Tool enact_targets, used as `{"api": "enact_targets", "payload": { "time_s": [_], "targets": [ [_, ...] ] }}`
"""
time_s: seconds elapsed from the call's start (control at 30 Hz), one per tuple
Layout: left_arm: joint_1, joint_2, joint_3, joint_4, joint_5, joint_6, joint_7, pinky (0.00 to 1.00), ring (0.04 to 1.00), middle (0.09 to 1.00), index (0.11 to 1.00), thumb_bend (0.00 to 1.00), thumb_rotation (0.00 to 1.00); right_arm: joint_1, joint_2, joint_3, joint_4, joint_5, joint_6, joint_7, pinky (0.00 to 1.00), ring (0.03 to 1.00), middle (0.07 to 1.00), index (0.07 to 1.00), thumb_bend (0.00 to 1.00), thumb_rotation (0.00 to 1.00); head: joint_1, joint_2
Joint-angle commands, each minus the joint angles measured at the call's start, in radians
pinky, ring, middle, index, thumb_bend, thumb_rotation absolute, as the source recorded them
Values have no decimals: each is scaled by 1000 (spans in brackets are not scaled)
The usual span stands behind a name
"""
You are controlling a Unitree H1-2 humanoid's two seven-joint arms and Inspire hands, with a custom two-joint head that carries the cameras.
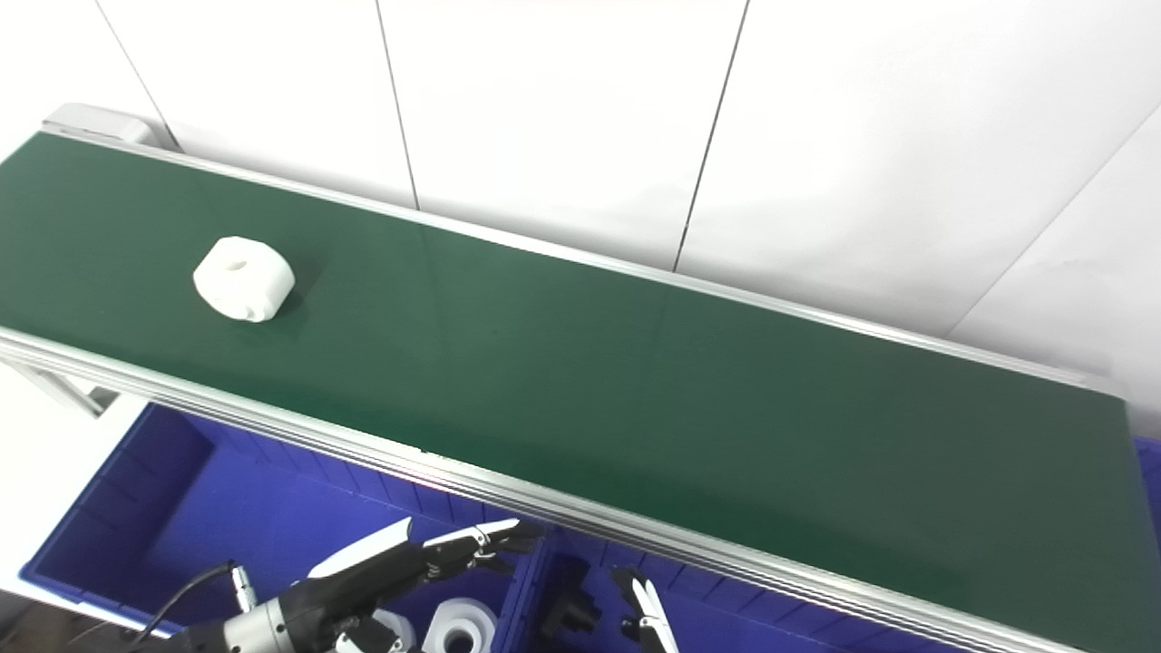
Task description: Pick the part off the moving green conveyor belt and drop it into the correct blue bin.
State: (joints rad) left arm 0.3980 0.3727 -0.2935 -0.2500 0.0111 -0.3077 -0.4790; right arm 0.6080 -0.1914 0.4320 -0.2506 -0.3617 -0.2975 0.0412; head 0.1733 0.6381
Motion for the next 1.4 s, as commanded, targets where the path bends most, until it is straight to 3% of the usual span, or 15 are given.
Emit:
{"api": "enact_targets", "payload": {
  "time_s": [0.0,0.07,0.2,0.33,0.57,0.67,0.77,0.9,1.1,1.27,1.37],
  "targets": [
    [-2,1,20,-54,9,-51,30,779,865,905,867,520,152,4,7,0,-13,6,-72,-10,857,955,989,954,265,773,2,0],
    [-11,5,28,-76,10,-48,34,758,846,886,847,516,147,5,8,0,-15,6,-66,-9,858,955,989,955,267,770,4,0],
    [-47,17,51,-123,26,-42,40,695,788,818,789,545,37,4,10,1,-19,-1,-59,-8,846,948,989,953,269,787,3,2],
    [-128,49,80,-172,69,-32,25,647,739,774,755,587,2,-3,9,0,-17,13,-59,-3,847,947,988,953,266,771,8,-6],
    [-328,142,112,-222,135,-16,-26,629,707,739,743,693,123,-29,12,2,-2,8,-59,-2,849,948,988,955,262,756,10,-10],
    [-403,160,120,-234,179,-14,-38,672,729,761,762,786,210,-35,14,3,-3,5,-54,-1,851,949,990,955,267,771,9,-11],
    [-500,176,131,-227,218,-19,-50,721,767,785,776,793,216,-41,15,5,-4,-2,-54,-1,848,947,987,954,266,773,12,-13],
    [-580,192,143,-202,258,-24,-58,806,823,836,816,771,230,-45,17,8,-1,-9,-57,-4,849,948,986,955,275,786,10,-14],
    [-673,204,159,-73,320,-76,-38,805,849,870,857,746,340,-47,21,8,4,-11,-55,-6,843,945,987,957,273,778,5,-23],
    [-738,208,159,80,344,-149,-6,734,829,871,867,740,382,-47,26,7,-2,-16,-49,-6,843,946,987,956,266,785,4,-24],
    [-764,217,142,157,362,-161,26,701,806,857,870,734,428,-47,26,7,-1,-16,-52,-7,835,941,984,954,263,788,6,-22]
  ]
}}
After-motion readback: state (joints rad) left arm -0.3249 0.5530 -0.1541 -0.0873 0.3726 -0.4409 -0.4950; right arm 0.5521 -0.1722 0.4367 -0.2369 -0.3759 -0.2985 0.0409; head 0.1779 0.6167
